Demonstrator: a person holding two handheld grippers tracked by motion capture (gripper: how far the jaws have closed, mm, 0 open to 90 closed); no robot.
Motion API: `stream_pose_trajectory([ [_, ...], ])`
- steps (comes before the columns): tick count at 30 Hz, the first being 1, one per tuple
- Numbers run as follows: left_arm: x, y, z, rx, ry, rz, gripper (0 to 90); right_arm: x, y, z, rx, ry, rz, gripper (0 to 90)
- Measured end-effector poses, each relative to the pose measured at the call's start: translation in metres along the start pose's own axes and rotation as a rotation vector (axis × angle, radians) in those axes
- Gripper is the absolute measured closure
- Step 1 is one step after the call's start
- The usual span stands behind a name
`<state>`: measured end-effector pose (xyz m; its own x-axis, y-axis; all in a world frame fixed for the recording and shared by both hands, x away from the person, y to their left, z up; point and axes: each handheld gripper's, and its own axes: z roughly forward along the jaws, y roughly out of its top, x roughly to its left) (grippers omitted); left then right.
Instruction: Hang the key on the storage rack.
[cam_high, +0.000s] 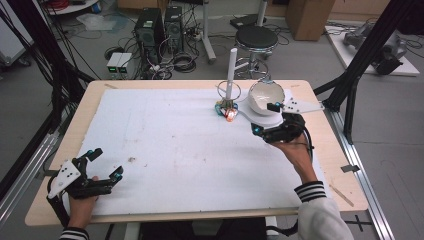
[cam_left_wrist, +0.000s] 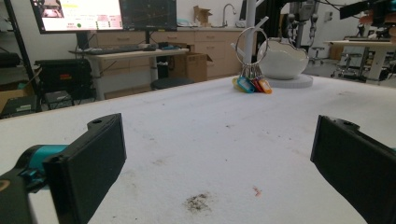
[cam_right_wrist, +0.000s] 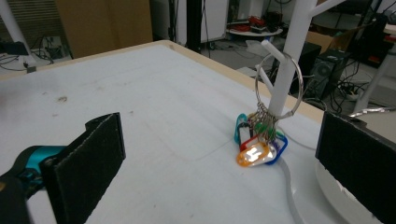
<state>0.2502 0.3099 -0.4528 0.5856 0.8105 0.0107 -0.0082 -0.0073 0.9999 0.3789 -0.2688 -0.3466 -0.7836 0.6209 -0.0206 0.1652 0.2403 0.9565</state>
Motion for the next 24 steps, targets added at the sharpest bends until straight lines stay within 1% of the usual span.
stream_pose_trajectory([
  [2, 0.0, 0.0, 0.0, -0.003, 0.001, -0.001, 3.7, 0.002, -0.011, -0.008, -0.038, 0.011, 0.006, 0.9],
  [6, 0.0, 0.0, 0.0, -0.002, 0.001, -0.003, 3.8, 0.005, -0.035, -0.02, -0.069, 0.005, 0.018, 0.9],
  [7, 0.0, 0.0, 0.0, -0.002, 0.001, -0.003, 3.8, 0.005, -0.041, -0.022, -0.085, 0.001, 0.018, 0.9],
  [8, 0.0, 0.0, 0.0, -0.002, 0.001, -0.004, 3.7, 0.006, -0.047, -0.024, -0.092, 0.001, 0.029, 0.9],
  [9, 0.0, 0.0, 0.0, -0.002, 0.001, -0.003, 3.8, 0.007, -0.053, -0.026, -0.104, -0.003, 0.022, 0.9],
  [13, 0.0, 0.0, 0.0, -0.002, 0.001, -0.002, 3.8, 0.008, -0.074, -0.031, -0.131, -0.006, 0.032, 0.9],
  [16, 0.0, 0.0, 0.0, -0.003, 0.001, 0.001, 3.8, 0.009, -0.086, -0.035, -0.155, 0.0, 0.049, 0.9],
  [18, 0.0, 0.0, 0.0, -0.004, 0.001, 0.0, 3.8, 0.009, -0.094, -0.036, -0.182, -0.007, 0.06, 0.9],
  [19, 0.0, 0.0, 0.0, -0.004, 0.001, 0.0, 3.7, 0.01, -0.098, -0.037, -0.186, -0.007, 0.075, 0.9],
  [20, 0.0, 0.0, -0.001, -0.004, 0.0, 0.002, 3.8, 0.009, -0.102, -0.036, -0.193, -0.02, 0.072, 0.9],
  [21, 0.0, 0.0, -0.001, -0.006, 0.001, 0.002, 3.8, 0.009, -0.106, -0.036, -0.193, -0.025, 0.078, 0.9],
  [22, 0.0, 0.0, -0.001, -0.006, 0.001, 0.002, 3.7, 0.01, -0.109, -0.036, -0.19, -0.025, 0.089, 0.9],
  [23, 0.0, 0.0, -0.001, -0.007, 0.002, 0.0, 3.8, 0.009, -0.112, -0.035, -0.186, -0.026, 0.081, 0.9],
  [24, 0.0, 0.0, -0.001, -0.007, 0.003, -0.002, 3.8, 0.01, -0.115, -0.035, -0.177, -0.023, 0.087, 0.9],
])
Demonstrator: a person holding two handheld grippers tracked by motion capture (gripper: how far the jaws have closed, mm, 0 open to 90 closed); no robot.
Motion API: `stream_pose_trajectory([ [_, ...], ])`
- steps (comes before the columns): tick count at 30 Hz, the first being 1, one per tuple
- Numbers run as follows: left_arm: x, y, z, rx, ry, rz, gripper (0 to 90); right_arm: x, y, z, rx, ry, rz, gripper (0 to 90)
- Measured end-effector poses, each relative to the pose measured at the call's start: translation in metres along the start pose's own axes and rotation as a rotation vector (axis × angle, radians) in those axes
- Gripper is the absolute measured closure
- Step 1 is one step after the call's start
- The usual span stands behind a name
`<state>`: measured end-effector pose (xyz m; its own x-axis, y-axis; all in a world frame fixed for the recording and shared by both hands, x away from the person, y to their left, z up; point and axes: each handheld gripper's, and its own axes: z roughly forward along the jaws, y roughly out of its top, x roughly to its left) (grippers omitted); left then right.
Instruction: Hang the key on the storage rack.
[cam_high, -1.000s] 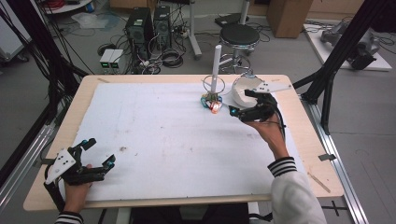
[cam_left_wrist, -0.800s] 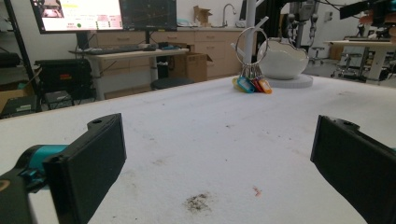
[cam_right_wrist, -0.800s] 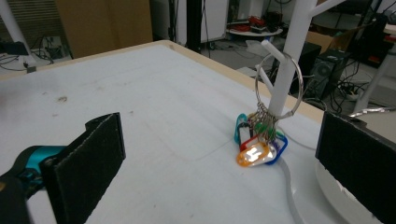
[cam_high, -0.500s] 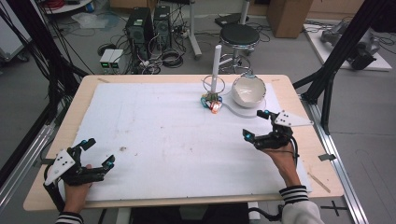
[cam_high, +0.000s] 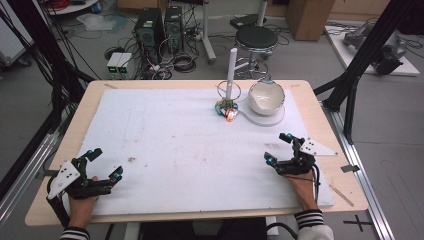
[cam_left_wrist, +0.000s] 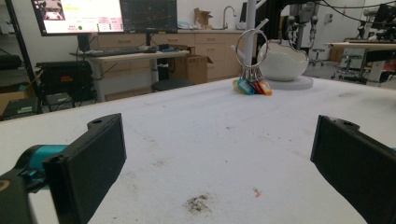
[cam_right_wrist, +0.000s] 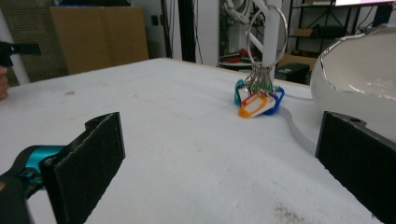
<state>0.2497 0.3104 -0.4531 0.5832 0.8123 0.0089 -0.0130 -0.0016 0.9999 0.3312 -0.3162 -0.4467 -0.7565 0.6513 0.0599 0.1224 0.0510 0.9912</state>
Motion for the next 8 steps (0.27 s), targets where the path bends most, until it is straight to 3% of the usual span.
stream_pose_trajectory([
  [5, -0.0001, 0.0001, -0.0001, 0.004, 0.0, 0.003, 3.8, 0.0014, -0.0038, -0.0036, -0.037, -0.008, -0.018, 0.9],
  [8, 0.0001, -0.0001, 0.0, 0.0, 0.001, -0.002, 3.7, 0.0026, -0.0039, -0.0031, -0.032, -0.009, -0.023, 0.9],
])
